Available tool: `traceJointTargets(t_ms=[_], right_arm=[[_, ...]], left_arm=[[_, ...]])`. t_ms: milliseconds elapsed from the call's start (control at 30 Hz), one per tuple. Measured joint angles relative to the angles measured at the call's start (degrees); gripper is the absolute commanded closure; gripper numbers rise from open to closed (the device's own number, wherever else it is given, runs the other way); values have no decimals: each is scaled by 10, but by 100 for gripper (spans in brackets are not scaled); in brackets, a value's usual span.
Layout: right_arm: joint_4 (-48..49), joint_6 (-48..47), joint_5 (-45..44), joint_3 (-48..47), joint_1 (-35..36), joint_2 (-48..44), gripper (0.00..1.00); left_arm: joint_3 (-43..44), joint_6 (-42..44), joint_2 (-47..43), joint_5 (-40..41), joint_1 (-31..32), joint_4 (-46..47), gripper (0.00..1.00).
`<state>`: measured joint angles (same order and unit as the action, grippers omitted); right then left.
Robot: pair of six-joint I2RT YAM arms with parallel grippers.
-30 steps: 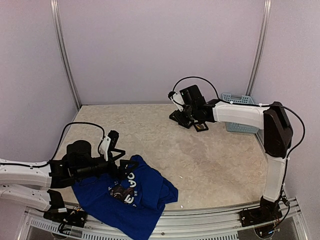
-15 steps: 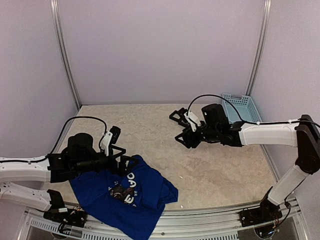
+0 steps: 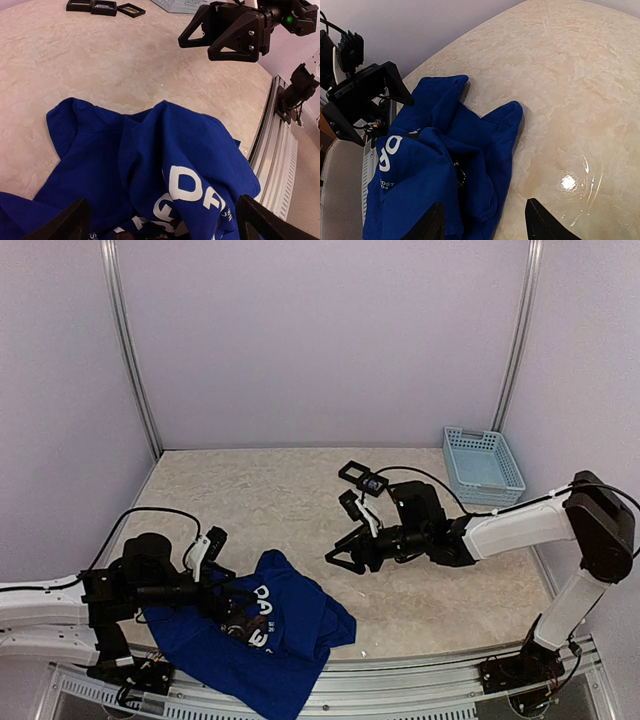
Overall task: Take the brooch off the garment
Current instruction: Adjust the crumpled clothing at the center of the board.
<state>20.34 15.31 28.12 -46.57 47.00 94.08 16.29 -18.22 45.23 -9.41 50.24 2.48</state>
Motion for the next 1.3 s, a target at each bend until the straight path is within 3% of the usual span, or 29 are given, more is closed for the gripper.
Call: traceJointTargets(t_ms=[167,200,233,267,300,333,400,467,767,967,1067,1167,1233,1300], right_arm=[[18,24,-1,2,23,46,45],[17,25,-3,2,27,53,45],[13,26,-10,2,33,59,45],[8,26,-15,2,36,60,45],[4,26,-22,2,38,58,45],[2,26,-30,3,40,54,45],[-3,22,-51,8,41,33,45],[-9,16,-78,17,41,1,45],[-16,-27,-224,53,41,-112,46],[-7,-54,-319,118,41,-195,39],[4,-63,-366,152,41,-251,36],[20,-69,-410,175,41,-296,35],[25,-72,-427,177,41,-309,35],[31,-74,-433,177,41,-310,35]], left_arm=[[18,0,103,-24,-3,9,1],[25,0,126,-28,-3,11,6],[34,0,159,-36,-3,13,15],[39,0,179,-43,-3,16,33],[43,-1,201,-54,-3,23,59],[47,-1,220,-66,-3,27,73],[55,2,249,-88,-2,37,92],[71,4,274,-100,3,39,100],[217,53,299,-64,11,35,100],[257,134,275,-178,16,53,100],[281,172,263,-237,16,19,100],[294,188,249,-245,11,-19,100],[285,173,236,-216,7,-44,94],[256,149,223,-190,7,-59,78]])
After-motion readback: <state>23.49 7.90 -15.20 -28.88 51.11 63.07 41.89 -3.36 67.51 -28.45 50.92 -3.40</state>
